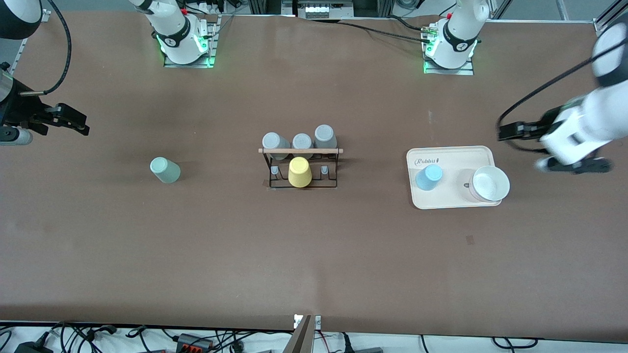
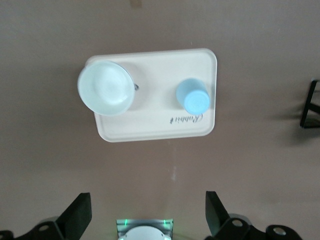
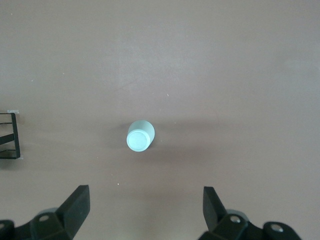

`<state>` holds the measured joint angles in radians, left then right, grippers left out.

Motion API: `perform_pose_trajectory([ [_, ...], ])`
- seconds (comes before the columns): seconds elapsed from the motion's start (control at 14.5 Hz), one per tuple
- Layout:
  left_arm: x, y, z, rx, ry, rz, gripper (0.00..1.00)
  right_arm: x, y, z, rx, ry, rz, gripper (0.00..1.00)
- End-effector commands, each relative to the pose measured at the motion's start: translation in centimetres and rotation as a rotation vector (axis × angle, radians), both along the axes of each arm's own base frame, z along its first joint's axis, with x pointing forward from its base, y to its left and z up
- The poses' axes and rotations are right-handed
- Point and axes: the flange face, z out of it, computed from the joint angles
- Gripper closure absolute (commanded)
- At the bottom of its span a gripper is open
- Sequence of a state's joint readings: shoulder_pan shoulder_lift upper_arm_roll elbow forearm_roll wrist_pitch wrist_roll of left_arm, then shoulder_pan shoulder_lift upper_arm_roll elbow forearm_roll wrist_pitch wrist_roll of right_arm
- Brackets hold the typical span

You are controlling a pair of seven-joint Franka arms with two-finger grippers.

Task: Hang scattered cups on rack with three cups
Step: 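Reach the left gripper to the light blue cup on the tray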

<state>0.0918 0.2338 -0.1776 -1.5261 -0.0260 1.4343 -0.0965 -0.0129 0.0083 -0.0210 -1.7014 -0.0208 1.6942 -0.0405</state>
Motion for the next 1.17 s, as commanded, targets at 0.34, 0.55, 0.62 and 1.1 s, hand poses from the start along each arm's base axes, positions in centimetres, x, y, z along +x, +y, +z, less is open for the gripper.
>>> perform_pose_trajectory([
  [0.34,1.4,-3.8,-14.3,-0.015,-0.009,0.126,0.00,-0.6,0.4,-0.2,-0.007,0.043,0.010,0.00],
  [0.55,-0.1,-5.6,-19.1,-0.002,-0.072,0.177,0.00,-0.5,0.3,-0.1,-0.009,0.034,0.003,0.00],
  [0.62,-0.7,-6.5,-20.2,0.002,-0.081,0.189,0.00,-0.5,0.2,-0.1,-0.009,0.034,-0.003,0.00],
  [1.1,-3.9,-8.2,-27.0,-0.011,-0.169,0.199,0.00,-0.4,-0.2,-0.2,-0.009,0.023,-0.013,0.00],
])
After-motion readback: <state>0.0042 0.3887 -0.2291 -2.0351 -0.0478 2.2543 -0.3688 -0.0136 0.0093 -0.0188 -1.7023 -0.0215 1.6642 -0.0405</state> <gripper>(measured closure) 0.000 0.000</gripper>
